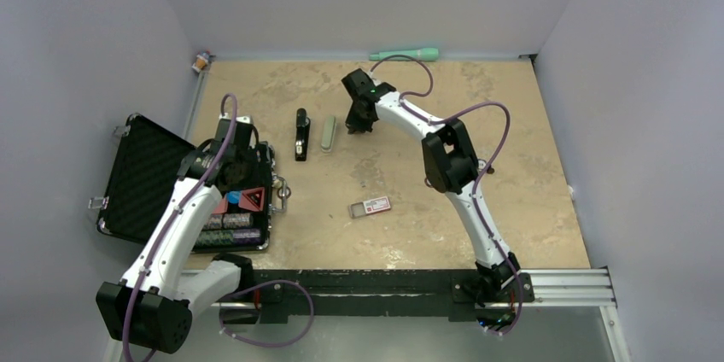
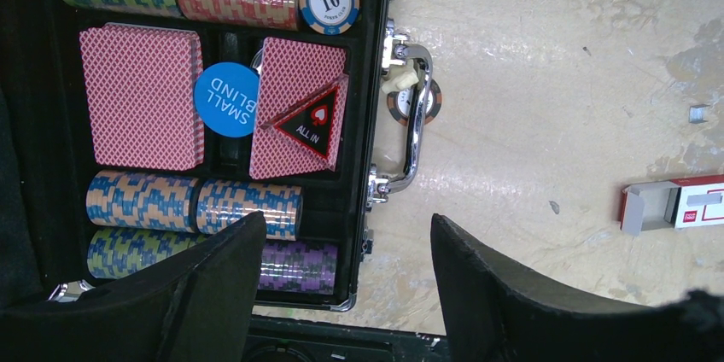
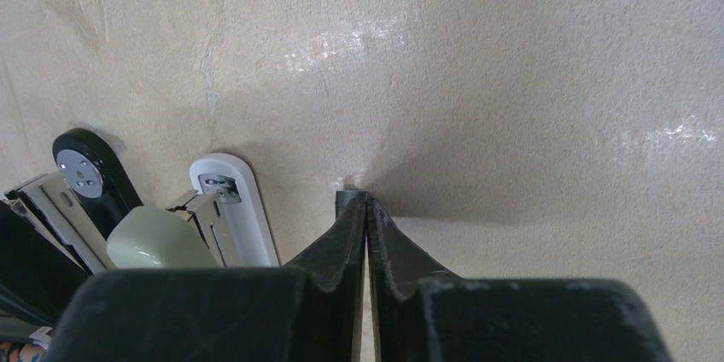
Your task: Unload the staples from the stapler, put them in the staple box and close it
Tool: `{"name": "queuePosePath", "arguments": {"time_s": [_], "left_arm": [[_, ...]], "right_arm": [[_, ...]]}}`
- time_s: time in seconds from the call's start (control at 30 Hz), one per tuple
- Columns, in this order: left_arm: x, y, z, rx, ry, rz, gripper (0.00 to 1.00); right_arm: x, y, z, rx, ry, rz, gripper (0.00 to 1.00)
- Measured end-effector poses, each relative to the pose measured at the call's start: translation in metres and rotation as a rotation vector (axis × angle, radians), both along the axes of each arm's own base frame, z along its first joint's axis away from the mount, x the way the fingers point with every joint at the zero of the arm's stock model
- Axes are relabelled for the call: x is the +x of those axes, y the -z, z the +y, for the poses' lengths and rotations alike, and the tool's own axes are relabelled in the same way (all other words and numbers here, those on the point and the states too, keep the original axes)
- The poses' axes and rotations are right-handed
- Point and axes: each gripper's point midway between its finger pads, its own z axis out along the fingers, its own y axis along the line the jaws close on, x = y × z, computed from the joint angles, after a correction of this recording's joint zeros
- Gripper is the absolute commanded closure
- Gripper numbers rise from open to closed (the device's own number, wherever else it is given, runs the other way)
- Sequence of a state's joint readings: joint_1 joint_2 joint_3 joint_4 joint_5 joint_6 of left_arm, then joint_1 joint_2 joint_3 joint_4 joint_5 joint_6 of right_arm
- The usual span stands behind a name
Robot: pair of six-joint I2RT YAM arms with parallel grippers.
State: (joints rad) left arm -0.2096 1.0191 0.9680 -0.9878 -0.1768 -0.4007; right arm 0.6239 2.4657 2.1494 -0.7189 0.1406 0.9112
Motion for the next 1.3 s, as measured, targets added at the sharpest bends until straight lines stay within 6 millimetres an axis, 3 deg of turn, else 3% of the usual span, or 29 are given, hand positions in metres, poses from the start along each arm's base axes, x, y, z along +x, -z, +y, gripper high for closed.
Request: {"name": "queuePosePath", "arguments": {"time_s": [0.23,0.6,0.7,0.83,0.97,1.13,1.3], "left_arm": [[0.000,0.000,-0.002,-0.007,0.005,0.001,0.27],[0.000,0.000,-0.002,-0.012,0.007,-0.001,0.28],[0.000,0.000,-0.003,-0.012,0.008,0.000,0.28],[0.000,0.000,-0.003,-0.012,0.008,0.000,0.29],[0.000,0.000,-0.003,-0.012,0.008,0.000,0.28],[0.000,0.000,-0.003,-0.013,0.012,0.000,0.16],[0.000,0.000,-0.004,-0.015,0.029,0.002,0.12]], "right_arm": [[-0.001,0.001,-0.001,-0.007,-0.009,0.000,1.00],[0.001,-0.002,-0.003,-0.036,-0.057,-0.034,1.00],[0.001,-0.010,-0.005,-0.051,-0.076,-0.053,1.00],[0.004,-0.047,-0.006,-0.036,-0.108,-0.121,1.00],[0.000,-0.104,-0.011,-0.008,-0.138,-0.220,1.00],[-0.015,-0.163,-0.023,0.019,-0.173,-0.322,1.00],[-0.038,-0.186,-0.038,0.020,-0.206,-0.345,1.00]]}}
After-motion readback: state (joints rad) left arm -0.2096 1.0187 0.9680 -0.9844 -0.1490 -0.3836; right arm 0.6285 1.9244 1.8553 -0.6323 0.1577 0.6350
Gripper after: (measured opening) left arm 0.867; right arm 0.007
